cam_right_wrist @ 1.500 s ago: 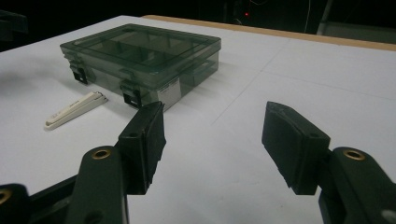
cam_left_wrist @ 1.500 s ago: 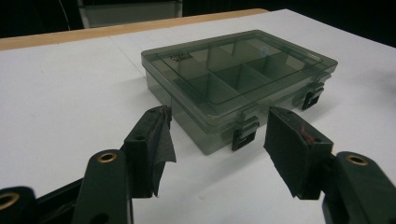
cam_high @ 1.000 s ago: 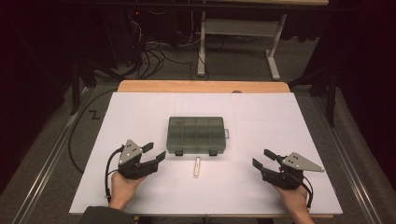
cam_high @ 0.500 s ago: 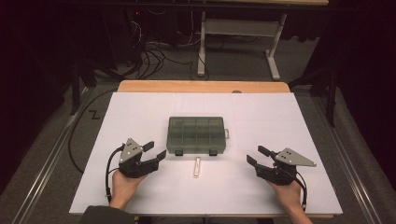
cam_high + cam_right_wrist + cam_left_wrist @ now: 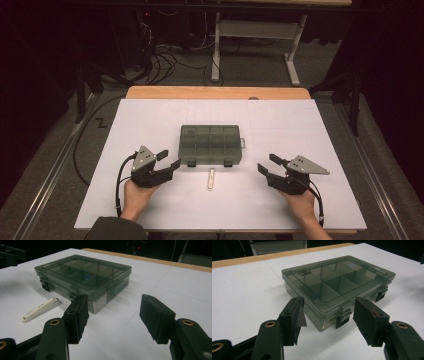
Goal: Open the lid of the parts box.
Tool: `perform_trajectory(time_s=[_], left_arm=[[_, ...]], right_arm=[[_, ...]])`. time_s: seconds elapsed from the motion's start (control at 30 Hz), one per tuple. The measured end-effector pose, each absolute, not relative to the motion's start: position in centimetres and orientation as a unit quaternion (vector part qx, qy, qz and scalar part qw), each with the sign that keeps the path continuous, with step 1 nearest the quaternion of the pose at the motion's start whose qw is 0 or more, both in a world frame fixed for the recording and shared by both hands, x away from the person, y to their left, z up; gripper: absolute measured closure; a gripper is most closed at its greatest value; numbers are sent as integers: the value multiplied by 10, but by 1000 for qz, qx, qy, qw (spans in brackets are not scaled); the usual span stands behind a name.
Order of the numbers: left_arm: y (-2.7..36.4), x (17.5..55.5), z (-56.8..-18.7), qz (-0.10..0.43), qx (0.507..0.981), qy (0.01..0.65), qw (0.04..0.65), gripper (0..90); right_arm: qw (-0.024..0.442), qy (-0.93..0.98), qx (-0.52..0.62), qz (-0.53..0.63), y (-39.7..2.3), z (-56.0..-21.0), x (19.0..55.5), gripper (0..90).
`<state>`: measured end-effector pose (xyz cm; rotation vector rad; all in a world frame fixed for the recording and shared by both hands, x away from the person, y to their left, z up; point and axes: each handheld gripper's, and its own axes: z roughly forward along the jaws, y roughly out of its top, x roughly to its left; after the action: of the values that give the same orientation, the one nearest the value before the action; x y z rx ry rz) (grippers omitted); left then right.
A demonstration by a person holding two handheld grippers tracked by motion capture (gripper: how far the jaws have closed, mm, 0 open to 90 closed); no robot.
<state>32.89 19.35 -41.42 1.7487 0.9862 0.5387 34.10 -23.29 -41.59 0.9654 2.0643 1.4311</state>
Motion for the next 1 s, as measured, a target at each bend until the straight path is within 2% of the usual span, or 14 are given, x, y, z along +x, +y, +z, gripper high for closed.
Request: perform_trajectory(time_s=[1.0], left_arm=[[175, 346, -416, 203, 747, 404, 488, 415]], right_arm=[[192, 755, 355, 517, -201, -418, 363, 429]])
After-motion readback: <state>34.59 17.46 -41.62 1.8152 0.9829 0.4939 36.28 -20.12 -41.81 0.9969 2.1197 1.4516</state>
